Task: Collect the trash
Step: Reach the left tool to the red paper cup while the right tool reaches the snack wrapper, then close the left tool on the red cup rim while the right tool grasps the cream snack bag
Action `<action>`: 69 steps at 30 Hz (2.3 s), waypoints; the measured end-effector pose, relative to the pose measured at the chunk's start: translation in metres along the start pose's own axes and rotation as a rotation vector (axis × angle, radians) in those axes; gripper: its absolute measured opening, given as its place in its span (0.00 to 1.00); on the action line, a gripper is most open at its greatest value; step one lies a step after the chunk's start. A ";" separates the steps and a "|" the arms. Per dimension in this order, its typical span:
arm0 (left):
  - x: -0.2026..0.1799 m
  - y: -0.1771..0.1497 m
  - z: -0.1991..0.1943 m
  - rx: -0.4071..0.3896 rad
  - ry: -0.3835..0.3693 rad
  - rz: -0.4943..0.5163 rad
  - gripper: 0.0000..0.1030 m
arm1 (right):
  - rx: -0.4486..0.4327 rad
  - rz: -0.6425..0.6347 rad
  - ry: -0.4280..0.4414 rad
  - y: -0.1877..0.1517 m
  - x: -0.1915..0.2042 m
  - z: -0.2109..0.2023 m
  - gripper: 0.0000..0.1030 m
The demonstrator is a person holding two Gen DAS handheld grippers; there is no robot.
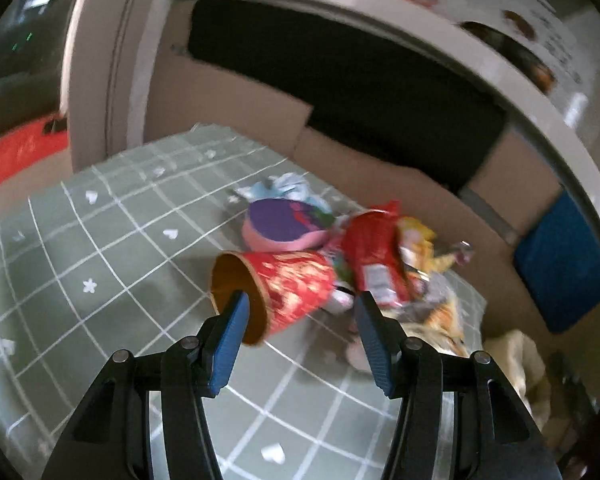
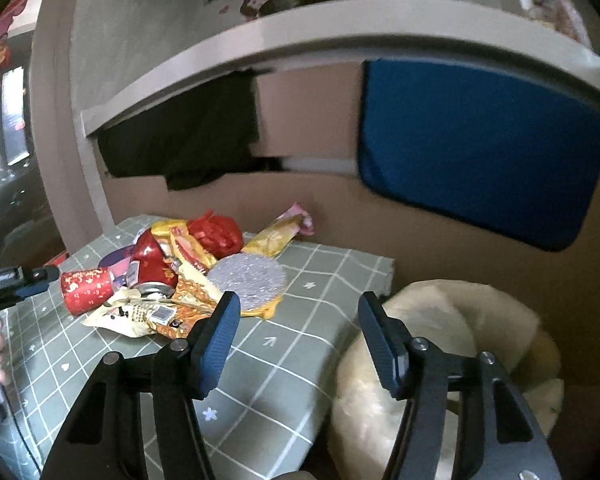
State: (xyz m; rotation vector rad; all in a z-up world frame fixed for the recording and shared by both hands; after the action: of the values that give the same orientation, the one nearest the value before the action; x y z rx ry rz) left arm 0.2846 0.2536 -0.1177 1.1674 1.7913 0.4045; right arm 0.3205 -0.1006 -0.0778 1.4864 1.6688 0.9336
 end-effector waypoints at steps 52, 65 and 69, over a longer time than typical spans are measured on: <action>0.003 -0.013 0.010 0.052 -0.077 0.015 0.08 | 0.203 -0.336 0.401 -0.011 0.127 0.051 0.48; -0.005 -0.009 -0.014 0.035 -0.122 0.055 0.06 | 0.368 -0.390 0.580 -0.038 0.153 0.095 0.48; -0.007 -0.010 -0.012 0.034 -0.122 0.070 0.06 | 0.328 -0.509 0.530 -0.055 0.162 0.082 0.49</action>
State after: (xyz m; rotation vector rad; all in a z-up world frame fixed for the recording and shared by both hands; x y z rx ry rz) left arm 0.2696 0.2448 -0.1145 1.2549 1.6617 0.3374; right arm 0.3498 0.0613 -0.1728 0.9511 2.5321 0.8311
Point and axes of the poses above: each gripper's, at about its wrist camera, not at the fingertips, and z roughly the way its jaws point, x to its left, y to its top, the point moved 7 cm from there along z, roughly the way its jaws point, and after that the axes turned 12 degrees about -y, right-handed, at the moved point
